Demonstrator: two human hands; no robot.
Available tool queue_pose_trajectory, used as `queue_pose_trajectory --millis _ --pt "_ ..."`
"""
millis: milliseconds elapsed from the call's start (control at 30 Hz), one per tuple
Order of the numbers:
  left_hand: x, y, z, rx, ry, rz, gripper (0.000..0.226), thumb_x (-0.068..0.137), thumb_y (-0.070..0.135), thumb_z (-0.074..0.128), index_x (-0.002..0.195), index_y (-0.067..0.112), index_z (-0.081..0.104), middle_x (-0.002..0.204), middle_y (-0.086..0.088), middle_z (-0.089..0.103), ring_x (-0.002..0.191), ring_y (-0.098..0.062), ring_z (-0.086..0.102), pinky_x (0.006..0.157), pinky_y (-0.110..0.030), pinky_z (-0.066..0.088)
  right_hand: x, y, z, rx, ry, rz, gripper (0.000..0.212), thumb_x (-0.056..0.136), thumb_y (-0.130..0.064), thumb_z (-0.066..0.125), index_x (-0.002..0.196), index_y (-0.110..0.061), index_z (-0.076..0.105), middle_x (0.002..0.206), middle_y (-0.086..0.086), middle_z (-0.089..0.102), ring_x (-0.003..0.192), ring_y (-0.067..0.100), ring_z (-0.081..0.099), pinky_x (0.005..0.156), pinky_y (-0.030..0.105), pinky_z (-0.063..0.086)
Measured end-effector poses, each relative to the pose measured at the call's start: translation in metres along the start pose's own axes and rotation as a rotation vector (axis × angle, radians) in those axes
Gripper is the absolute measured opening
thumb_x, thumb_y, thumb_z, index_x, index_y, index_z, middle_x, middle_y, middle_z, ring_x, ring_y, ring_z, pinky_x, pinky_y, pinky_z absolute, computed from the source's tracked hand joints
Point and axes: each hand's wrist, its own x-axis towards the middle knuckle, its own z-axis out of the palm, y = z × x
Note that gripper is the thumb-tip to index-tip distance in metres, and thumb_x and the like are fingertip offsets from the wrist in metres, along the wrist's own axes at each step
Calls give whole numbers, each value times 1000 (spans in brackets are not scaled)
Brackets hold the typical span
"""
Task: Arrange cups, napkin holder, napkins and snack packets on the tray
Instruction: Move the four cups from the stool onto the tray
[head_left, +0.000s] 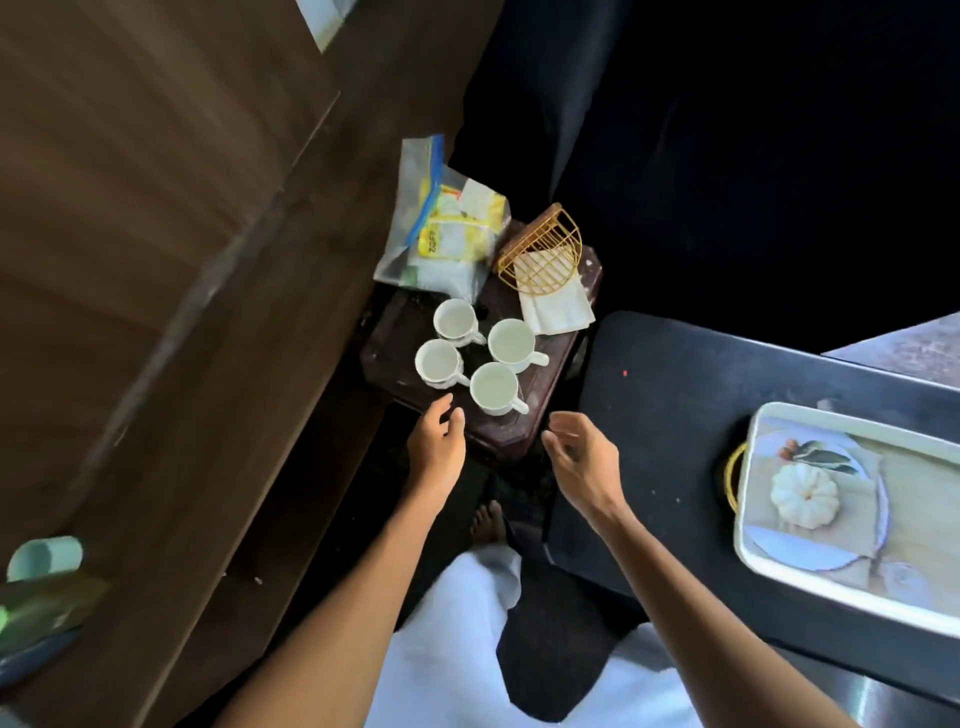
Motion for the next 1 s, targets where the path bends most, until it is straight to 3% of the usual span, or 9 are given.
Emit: queue_pose_trajectory --millis 133,300,367,467,533,600,733,867,1000 --pt "11 0 4 -60 -60 -26 39 104 16 49 142 9 56 143 -12 62 129 -27 61 109 -34 47 20 -8 27 -125 -44 48 25 92 -12 65 117 -7 64 115 12 68 106 29 64 92 39 52" --pt "18 1 9 -76 -100 -9 37 102 11 52 139 5 59 140 -14 64 128 -27 61 100 -24 44 37 -16 44 -121 -64 103 32 93 -12 62 124 -7 60 120 14 66 112 29 64 98 45 51" --pt "20 2 8 -78 -121 8 36 102 10 53 137 5 60 137 -14 66 127 -28 62 104 -30 47 41 -17 49 -120 -54 96 31 93 -10 61 123 -8 62 121 15 66 111 29 65 97 46 52" --pt "22 1 6 -78 -140 44 34 101 8 53 134 4 62 132 -16 69 123 -28 64 107 -38 49 46 -15 53 -88 -22 107 20 92 -9 60 111 -10 67 112 13 71 103 29 69 91 47 56" --pt "22 1 5 -79 -129 52 33 101 6 53 132 3 63 131 -16 69 122 -28 65 106 -37 50 48 -13 53 -76 -14 122 10 93 -11 61 90 -17 68 101 14 74 94 29 71 86 48 57" --pt "21 2 5 -87 -125 44 33 101 4 52 132 2 63 130 -16 70 121 -28 66 104 -35 50 49 -10 54 -62 -6 149 20 94 -15 61 77 -24 63 94 13 75 89 27 71 82 44 58" --pt "9 3 9 -82 -140 28 31 101 4 52 129 0 65 125 -19 71 117 -31 68 104 -43 52 40 4 47 -53 38 167 11 96 -19 63 97 -10 69 100 8 73 86 17 64 71 25 47" --pt "-14 3 22 -49 -121 43 32 102 8 52 131 3 64 130 -16 69 120 -29 66 105 -38 51 18 22 21 -50 34 119 11 97 -21 63 93 -13 70 90 0 71 83 12 65 60 9 40" --pt "-46 8 56 -89 -156 32 32 103 10 52 132 5 65 134 -12 68 127 -26 63 111 -47 48 -14 52 -24 -76 39 54 9 96 -18 65 93 -11 70 89 0 73 76 7 62 62 4 43"
